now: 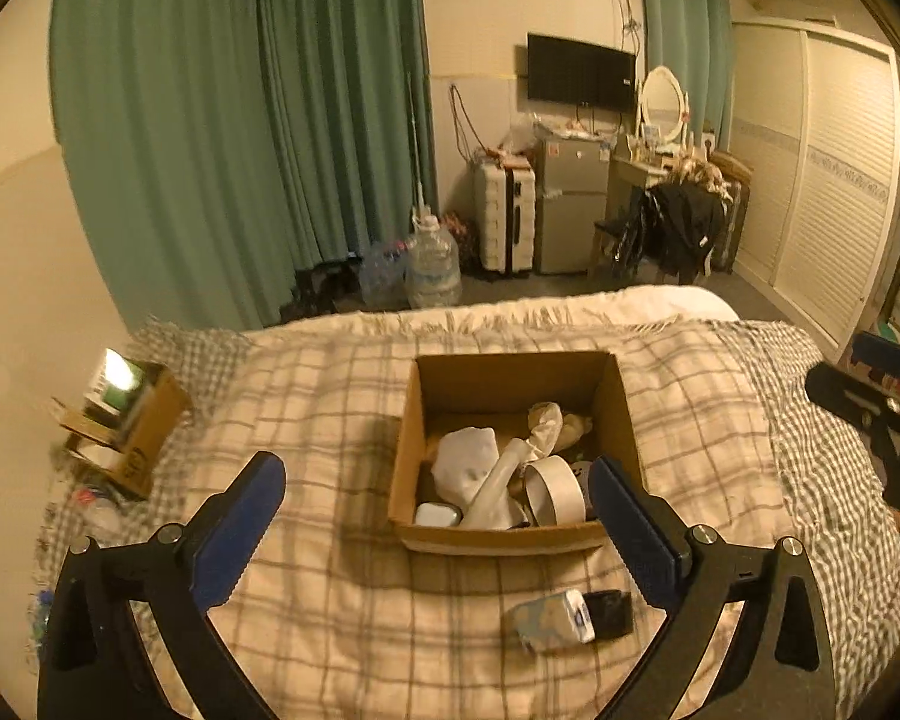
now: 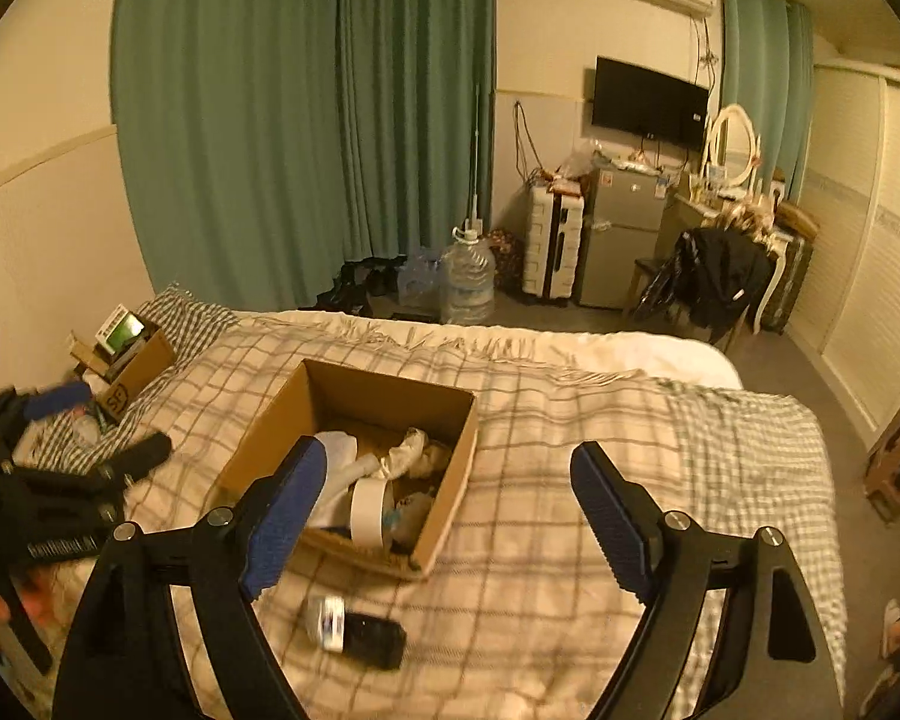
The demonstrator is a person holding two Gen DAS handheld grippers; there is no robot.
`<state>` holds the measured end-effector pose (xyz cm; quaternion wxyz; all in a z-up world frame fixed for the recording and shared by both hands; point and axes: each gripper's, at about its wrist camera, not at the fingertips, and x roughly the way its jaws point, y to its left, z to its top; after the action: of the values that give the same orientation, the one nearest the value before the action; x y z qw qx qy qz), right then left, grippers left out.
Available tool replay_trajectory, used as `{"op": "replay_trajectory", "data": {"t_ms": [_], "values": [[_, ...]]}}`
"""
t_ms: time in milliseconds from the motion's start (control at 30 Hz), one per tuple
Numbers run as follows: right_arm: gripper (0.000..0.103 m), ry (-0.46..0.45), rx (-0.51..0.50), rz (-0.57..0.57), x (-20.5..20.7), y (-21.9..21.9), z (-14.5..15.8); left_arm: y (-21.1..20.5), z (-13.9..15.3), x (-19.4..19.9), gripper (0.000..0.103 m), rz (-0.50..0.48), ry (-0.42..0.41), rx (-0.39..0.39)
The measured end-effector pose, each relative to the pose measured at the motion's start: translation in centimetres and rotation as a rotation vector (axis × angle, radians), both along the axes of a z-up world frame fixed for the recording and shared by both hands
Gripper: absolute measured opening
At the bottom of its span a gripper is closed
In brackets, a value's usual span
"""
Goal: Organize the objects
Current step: 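Carry the figurine and earbud case into the box and open both grippers, then grasp the Vinda tissue pack with the right gripper and lift it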
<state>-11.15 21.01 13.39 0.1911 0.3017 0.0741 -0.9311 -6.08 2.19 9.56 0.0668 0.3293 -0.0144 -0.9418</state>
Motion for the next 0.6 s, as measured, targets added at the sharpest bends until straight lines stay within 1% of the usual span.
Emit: {"op": "replay_trajectory", "data": {"t_ms": [67,133,233,367,400,500,533,567,600], "values": [[0.085,0.010,0.015,0.008,2.0,0.2,0.5,0.0,0.6,1.6,0.103,0.004,0.006,-0.014],[0.085,0.008,0.028,0.018,3.7,0.2,0.4,0.0,0.6,2.9,0.103,0.011,0.010,-0.026],[0.085,-0.009,0.039,0.038,5.5,-0.3,-0.7,-0.3,-0.5,4.8,0.103,0.035,-0.006,-0.048],[0.085,-0.054,0.057,0.044,6.8,-1.2,-4.1,-1.2,-3.6,6.5,0.103,0.087,-0.038,-0.040],[0.085,-0.067,0.057,0.043,6.9,-1.5,-5.0,-1.5,-4.8,7.0,0.103,0.105,-0.038,-0.033],[0.085,-0.125,0.042,0.055,6.9,-2.6,-9.0,-2.3,-7.7,7.8,0.103,0.141,-0.049,-0.011],[0.085,-0.137,0.041,0.055,6.7,-2.8,-9.9,-2.6,-8.8,7.8,0.103,0.155,-0.054,0.000],[0.085,-0.164,0.046,0.053,6.3,-3.4,-11.6,-2.9,-10.1,7.7,0.103,0.172,-0.063,0.014],[0.085,-0.176,0.051,0.052,6.2,-3.6,-12.5,-3.2,-11.1,7.7,0.103,0.184,-0.071,0.020]]}}
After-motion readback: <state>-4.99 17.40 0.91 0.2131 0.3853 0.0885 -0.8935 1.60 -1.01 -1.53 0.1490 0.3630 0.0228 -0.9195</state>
